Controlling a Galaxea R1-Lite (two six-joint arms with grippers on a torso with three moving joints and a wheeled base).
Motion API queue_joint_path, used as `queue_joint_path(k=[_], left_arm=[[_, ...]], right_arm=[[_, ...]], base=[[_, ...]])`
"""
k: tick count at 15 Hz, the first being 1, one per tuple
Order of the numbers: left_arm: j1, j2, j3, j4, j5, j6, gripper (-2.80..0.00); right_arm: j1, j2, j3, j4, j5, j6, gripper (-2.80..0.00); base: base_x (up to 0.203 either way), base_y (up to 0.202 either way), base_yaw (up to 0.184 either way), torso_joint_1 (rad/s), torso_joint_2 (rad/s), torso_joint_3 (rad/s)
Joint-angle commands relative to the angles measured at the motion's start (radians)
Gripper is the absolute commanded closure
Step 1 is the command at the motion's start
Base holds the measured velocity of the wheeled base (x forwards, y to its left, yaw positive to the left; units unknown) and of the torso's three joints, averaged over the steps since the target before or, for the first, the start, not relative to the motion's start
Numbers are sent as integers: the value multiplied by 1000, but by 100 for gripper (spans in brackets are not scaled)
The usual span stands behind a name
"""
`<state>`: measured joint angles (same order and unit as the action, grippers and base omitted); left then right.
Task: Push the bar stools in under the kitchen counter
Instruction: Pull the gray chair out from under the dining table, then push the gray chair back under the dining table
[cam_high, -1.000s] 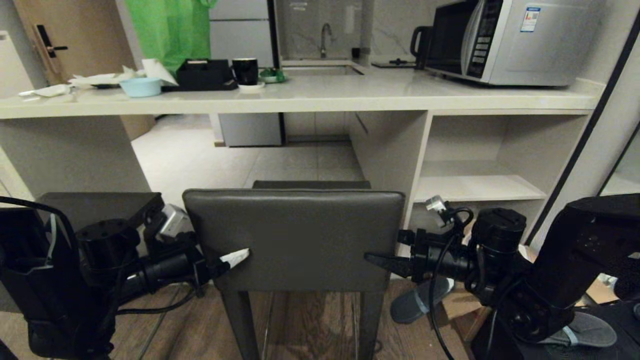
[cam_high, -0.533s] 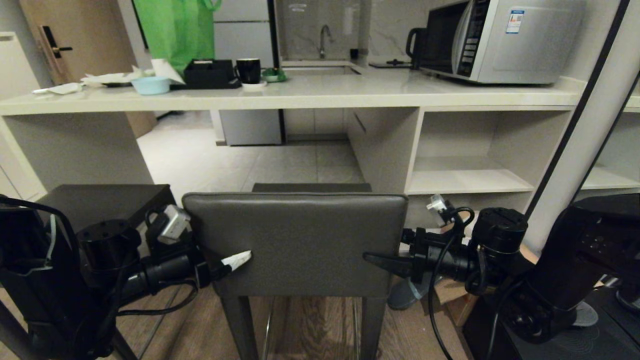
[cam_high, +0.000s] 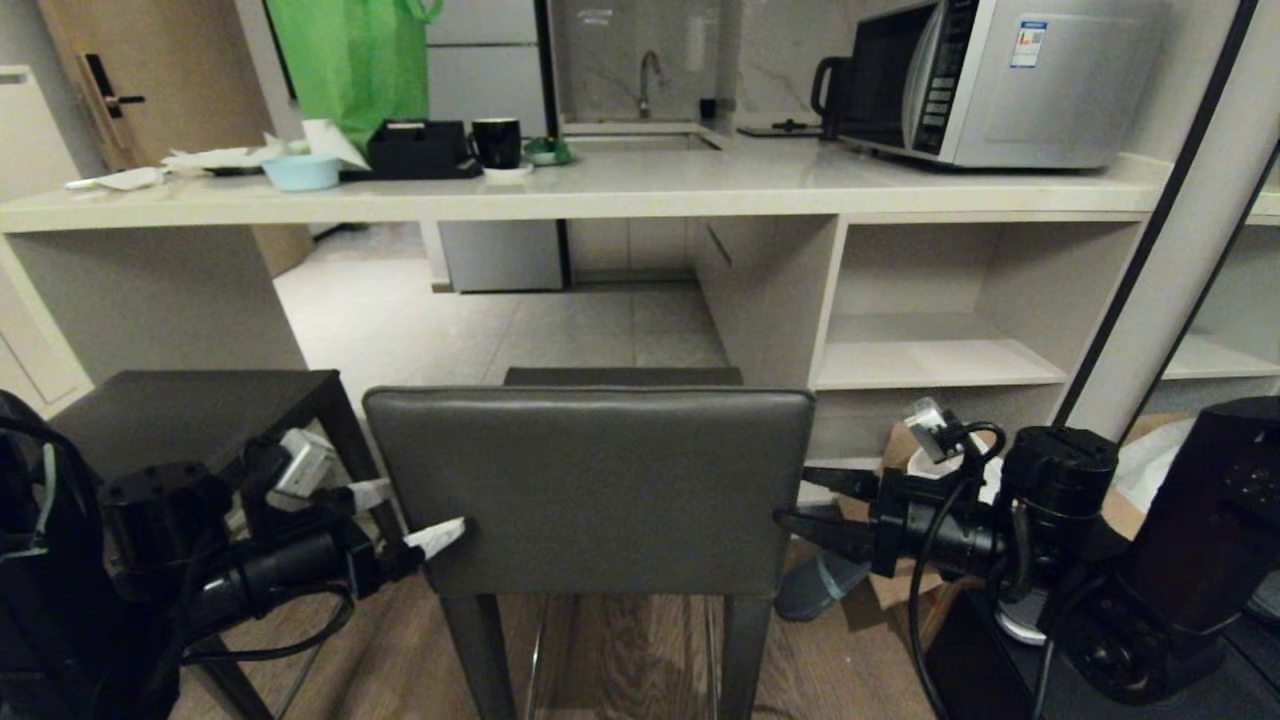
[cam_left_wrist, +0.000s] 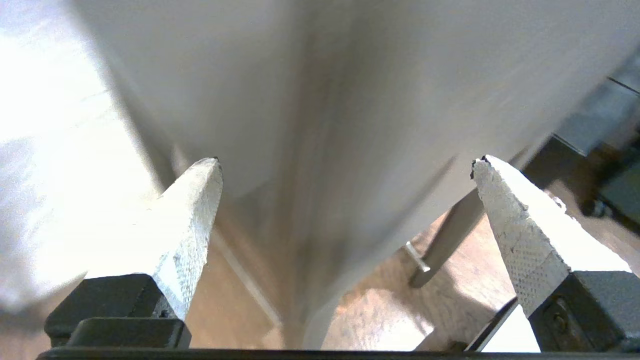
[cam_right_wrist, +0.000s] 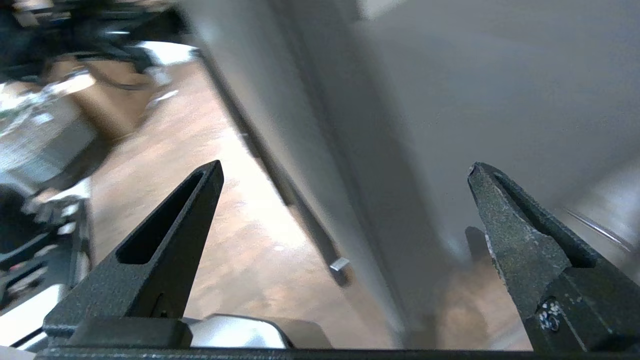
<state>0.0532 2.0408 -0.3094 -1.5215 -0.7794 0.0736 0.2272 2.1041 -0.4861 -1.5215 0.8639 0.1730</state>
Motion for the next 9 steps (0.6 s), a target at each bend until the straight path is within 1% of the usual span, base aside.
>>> queue_joint_path(k=[1,3,4,5,6,7,8,9], left_arm=[[60,-33,39,-9,-9,-1,-280],[90,-72,62,-9,-8,-2,-280],[117,-95,65,-9,-5,-2,-280],[144,-120,57,-9,2,-3,-280],[171,-142,45,-9,26,-14,-280],[174,-159,39,-9,104,-24,-280],[161,-172,32,-9,218,-29,-280],[141,-180,17,-9,348,-32,-280]], right_arm=[[-89,-32,59,-8,10,-11,-280],[-140,-67,103,-8,11,-19,-280],[-164,-89,118,-8,-8,-29,-280],[-178,-113,127,-8,-77,-37,-280],[-179,-141,138,-8,-183,-39,-280],[-177,-169,149,-8,-321,-40,-280],[-175,-191,152,-8,-443,-41,-280],[-175,-213,149,-8,-555,-44,-280]], base=[[0,0,0,0,0,0],[0,0,0,0,0,0],[0,0,0,0,0,0],[0,0,0,0,0,0],[0,0,0,0,0,0],[0,0,0,0,0,0],[0,0,0,0,0,0],[0,0,0,0,0,0]])
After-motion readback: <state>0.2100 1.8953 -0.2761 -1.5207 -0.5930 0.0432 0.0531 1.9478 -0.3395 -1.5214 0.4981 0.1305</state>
